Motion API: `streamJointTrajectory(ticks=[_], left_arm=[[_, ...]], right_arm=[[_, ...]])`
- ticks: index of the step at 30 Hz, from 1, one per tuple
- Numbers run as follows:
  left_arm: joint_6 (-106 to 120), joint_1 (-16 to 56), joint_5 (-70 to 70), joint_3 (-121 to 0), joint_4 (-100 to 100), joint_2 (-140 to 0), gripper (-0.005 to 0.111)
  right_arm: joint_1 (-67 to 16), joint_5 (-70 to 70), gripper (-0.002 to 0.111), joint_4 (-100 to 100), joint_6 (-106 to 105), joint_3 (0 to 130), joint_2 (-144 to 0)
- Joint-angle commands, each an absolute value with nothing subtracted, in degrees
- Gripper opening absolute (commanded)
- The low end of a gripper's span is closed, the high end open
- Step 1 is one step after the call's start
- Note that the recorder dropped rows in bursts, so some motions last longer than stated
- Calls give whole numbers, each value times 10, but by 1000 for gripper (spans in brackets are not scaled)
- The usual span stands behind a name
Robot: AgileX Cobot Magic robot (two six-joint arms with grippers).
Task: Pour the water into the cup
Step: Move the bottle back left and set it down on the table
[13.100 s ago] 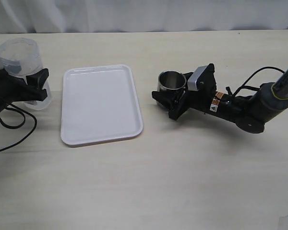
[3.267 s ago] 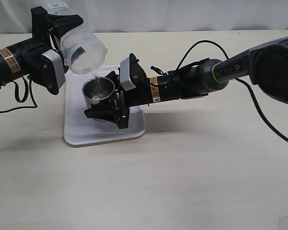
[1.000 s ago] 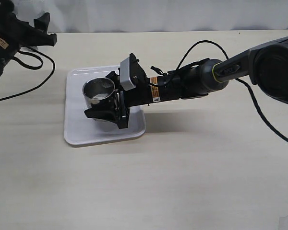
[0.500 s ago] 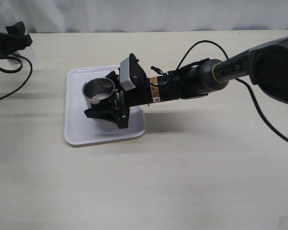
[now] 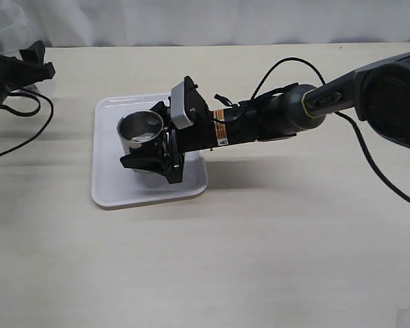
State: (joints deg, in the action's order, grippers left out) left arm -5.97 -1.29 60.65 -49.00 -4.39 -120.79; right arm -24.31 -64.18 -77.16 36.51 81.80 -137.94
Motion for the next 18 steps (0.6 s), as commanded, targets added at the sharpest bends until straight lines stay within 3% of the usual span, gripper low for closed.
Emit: streamJointTrajectory(ticks=[1,11,14,18], left_arm=[[-43,-14,568,-521,-53,-1230,0],[-43,-14,532,-547,-53,-1250,2],[-43,-14,531,-548,-53,-1253,17],[-43,-14,531,-548,-53,-1253,52]], right_arm=[[-242,-659,4,-756,366,819,-1378],[-242,-659,4,-756,366,819,-1378],[-242,-659,4,-756,366,819,-1378],[-242,-659,4,-756,366,819,-1378]])
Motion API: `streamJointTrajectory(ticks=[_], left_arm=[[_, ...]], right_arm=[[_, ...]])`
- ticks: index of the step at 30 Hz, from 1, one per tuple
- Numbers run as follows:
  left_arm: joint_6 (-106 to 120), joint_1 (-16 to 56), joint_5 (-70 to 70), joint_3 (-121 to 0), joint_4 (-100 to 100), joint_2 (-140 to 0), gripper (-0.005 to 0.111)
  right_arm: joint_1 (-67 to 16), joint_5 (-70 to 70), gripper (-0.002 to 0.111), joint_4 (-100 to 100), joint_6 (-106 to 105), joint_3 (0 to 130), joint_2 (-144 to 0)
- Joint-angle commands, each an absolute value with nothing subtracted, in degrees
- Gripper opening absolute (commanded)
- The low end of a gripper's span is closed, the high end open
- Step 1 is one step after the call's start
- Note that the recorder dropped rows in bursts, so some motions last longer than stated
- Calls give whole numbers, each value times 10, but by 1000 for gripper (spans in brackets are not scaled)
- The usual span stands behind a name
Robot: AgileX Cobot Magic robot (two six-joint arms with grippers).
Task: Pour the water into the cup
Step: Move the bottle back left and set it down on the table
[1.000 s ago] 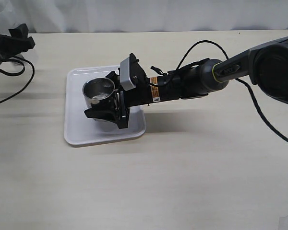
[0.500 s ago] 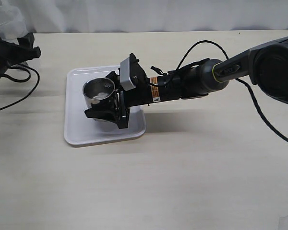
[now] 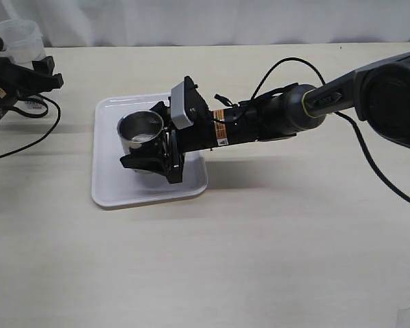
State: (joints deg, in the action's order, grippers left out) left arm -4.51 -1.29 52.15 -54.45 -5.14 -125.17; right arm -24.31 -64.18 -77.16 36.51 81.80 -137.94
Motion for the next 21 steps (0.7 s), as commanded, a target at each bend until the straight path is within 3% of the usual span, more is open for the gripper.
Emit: streamJointTrajectory(ticks=[1,3,9,12,21], left_arm=[[-43,-14,531,-548,-53,-1253,61],[-43,-14,536,-548,-53,-1253,78],[-46,-14,527,-548,-55,-1253,83],[-46,-14,523,-548,-53,-1251,100],[-43,-14,522,-487,-53,-1199,103]], right_arm=[[-242,-659,4,-756,366,819,-1378],[-242,-659,4,-756,366,819,-1378],[-242,-659,4,-756,366,819,-1378],[-242,-659,4,-756,366,819,-1378],[-242,-658,4,-756,366,819,-1378]])
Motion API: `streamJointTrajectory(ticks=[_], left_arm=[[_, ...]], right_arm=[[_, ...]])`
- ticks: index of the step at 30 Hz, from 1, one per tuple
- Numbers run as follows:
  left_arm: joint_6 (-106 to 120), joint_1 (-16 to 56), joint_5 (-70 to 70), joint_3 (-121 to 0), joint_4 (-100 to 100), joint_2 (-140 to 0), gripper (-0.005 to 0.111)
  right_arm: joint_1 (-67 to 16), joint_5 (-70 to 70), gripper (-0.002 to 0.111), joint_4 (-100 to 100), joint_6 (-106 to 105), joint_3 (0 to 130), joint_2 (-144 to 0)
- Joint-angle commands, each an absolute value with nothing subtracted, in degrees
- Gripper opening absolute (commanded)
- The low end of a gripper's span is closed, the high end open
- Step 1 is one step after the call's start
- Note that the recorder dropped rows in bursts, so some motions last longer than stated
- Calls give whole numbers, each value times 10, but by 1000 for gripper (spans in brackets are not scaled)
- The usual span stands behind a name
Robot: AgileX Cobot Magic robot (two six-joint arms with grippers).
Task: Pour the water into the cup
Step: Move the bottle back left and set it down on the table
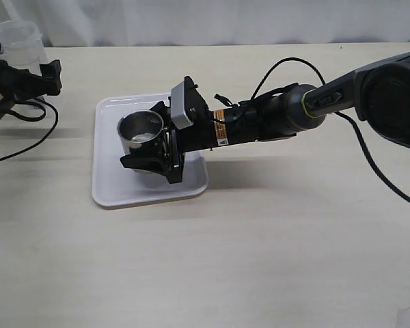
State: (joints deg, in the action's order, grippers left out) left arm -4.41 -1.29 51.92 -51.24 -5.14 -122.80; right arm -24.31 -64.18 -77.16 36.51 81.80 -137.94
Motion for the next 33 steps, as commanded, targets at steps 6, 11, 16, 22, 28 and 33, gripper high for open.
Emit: streamJointTrajectory(ticks=[6,11,16,22,28,33], left_arm=[[-44,-14,523,-442,-53,-1166,103],[-39,-14,545,-395,-53,-1133,102],[-28,-14,540,-359,-19,-1085,102],[-27,-14,499,-333,42,-1032,102],[-28,-13,452,-329,36,-1001,101],[-33,-13,455,-307,37,-958,101]], right_arm=[[-242,-658,4,-756,366,819,-1378],[-242,-658,4,-756,366,819,-1378],[-242,-658,4,-756,366,819,-1378],[-241,-658,4,-756,366,819,-1378],[-241,-654,4,-756,357,819,-1378],[-236,-644,4,-756,355,819,-1378]])
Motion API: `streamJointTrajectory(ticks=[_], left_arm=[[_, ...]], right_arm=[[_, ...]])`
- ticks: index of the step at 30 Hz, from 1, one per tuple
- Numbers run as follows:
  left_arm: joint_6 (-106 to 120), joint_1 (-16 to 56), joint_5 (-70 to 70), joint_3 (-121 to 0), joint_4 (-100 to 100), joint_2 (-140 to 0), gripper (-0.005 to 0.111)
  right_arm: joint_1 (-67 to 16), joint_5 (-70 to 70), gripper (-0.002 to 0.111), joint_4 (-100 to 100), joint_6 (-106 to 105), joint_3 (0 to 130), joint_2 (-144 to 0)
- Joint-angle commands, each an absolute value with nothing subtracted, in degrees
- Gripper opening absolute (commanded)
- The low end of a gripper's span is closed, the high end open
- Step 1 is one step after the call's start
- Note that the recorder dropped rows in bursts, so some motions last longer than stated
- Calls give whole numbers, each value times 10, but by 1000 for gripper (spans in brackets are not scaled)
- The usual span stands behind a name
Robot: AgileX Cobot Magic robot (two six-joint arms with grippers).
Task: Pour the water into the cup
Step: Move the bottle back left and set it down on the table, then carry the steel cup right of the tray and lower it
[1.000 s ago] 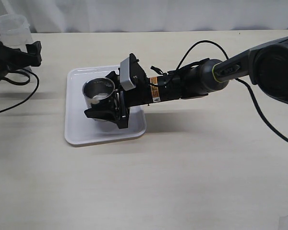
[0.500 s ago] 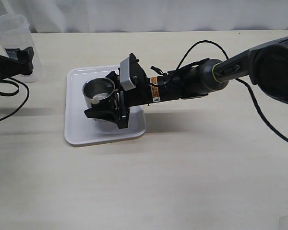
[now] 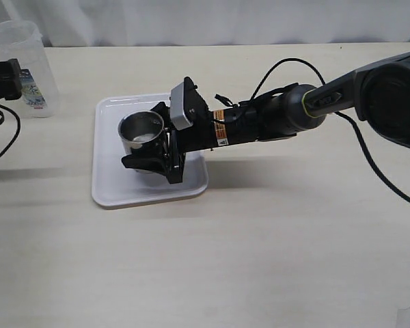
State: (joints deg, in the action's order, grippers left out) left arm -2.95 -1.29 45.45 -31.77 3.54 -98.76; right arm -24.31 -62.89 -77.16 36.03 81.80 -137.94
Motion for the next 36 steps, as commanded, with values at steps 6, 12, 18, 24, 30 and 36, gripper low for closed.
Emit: streamJointTrajectory(ticks=[6,12,18,24,30,36], left_arm=[[-33,-13,461,-287,36,-917,101],[-33,-13,460,-287,35,-916,101],[-33,-13,461,-287,35,-916,101],[-33,-13,462,-287,35,-916,101],[-33,-13,470,-287,32,-916,101],[-33,-13,475,-287,24,-916,101]], right_arm=[[-182,-661,4,-756,354,819,-1378],[-131,-674,4,-756,358,815,-1378],[-97,-676,4,-755,357,808,-1378],[-74,-675,4,-752,354,803,-1378],[-65,-675,4,-753,338,803,-1384],[-65,-675,4,-738,307,803,-1404]])
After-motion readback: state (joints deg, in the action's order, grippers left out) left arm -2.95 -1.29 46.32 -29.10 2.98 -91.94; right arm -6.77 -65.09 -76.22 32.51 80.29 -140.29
